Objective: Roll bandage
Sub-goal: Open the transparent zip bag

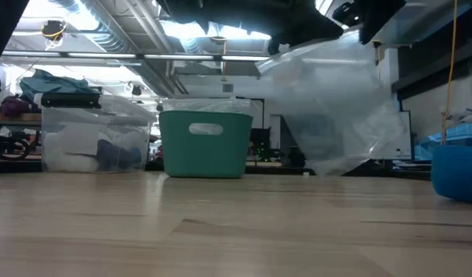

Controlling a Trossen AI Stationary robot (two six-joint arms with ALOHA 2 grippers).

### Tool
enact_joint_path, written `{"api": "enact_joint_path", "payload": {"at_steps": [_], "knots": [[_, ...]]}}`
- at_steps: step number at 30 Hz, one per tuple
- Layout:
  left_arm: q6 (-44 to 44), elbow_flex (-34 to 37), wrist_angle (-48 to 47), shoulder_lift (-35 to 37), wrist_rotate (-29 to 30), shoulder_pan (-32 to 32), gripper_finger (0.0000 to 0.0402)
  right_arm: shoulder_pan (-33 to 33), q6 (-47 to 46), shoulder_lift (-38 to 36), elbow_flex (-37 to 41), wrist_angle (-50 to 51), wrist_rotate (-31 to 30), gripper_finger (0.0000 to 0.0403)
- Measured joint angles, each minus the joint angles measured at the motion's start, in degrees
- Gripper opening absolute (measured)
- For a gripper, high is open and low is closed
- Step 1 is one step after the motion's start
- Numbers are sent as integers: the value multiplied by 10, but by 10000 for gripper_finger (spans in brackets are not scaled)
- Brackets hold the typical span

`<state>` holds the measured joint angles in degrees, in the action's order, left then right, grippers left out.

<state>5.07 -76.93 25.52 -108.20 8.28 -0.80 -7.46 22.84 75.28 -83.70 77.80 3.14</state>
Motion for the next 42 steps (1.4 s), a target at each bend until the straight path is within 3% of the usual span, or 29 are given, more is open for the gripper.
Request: {"api": "enact_joint_path", "payload": {"at_steps": [13,25,42], "knots": [[-14,1,-13,0,-1,0,22,-1,-7,-59,0,57,-42,1],[-38,1,-23,1,-2,-3,22,-1,-78,-114,0,80,-73,1],[-39,2,-56,1,-2,-11,28,-1,-122,-130,0,112,-108,1]]}}
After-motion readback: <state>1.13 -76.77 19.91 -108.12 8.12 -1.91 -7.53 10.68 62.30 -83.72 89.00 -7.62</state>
